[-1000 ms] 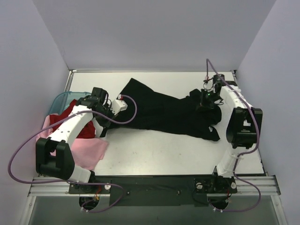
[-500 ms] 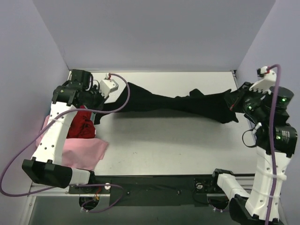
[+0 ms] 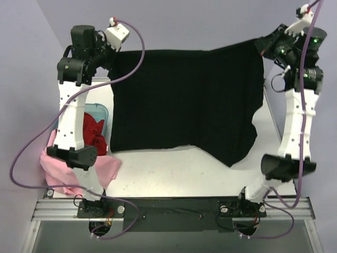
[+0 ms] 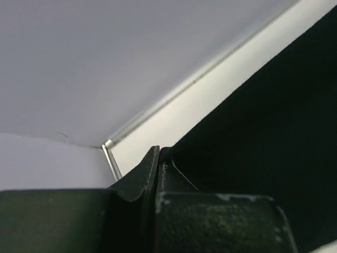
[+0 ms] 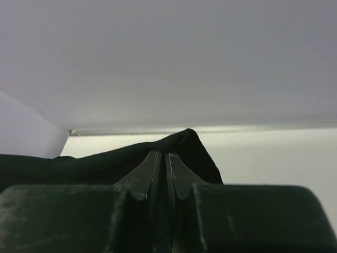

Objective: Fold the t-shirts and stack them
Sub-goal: Flatten out the tshirt, then grap the side of the flattened tshirt closest away from the robot with both arms, then fold the flattened tshirt in 1/3 of the way

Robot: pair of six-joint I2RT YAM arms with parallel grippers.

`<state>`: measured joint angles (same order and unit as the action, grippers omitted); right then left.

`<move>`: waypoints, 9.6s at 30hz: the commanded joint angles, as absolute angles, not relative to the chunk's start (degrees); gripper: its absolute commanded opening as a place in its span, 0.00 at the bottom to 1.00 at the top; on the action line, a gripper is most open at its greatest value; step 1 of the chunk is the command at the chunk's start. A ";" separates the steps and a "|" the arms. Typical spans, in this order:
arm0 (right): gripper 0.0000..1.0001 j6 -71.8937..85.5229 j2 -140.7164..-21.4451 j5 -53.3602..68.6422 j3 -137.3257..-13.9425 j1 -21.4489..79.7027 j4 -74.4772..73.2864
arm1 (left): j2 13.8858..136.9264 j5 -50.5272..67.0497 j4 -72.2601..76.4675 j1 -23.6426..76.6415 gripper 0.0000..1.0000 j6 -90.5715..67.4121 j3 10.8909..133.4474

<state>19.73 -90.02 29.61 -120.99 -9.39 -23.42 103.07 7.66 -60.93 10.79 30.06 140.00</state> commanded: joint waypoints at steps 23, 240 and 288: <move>0.00 14.60 -85.04 42.79 -113.46 -13.54 0.19 | 109.17 -2.91 -48.56 13.18 0.00 43.95 146.29; 0.00 14.85 -97.74 -0.79 -62.58 -10.01 -39.29 | 81.56 8.26 -46.84 24.61 0.00 42.37 46.14; 0.00 -9.05 -119.26 35.33 -105.91 -7.65 -18.90 | 105.91 -1.67 -42.98 14.59 0.00 37.27 77.61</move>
<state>-8.64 -117.99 32.51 -103.26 -7.81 -20.93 105.21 0.01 -45.47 15.14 39.16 77.19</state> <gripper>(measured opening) 0.004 0.022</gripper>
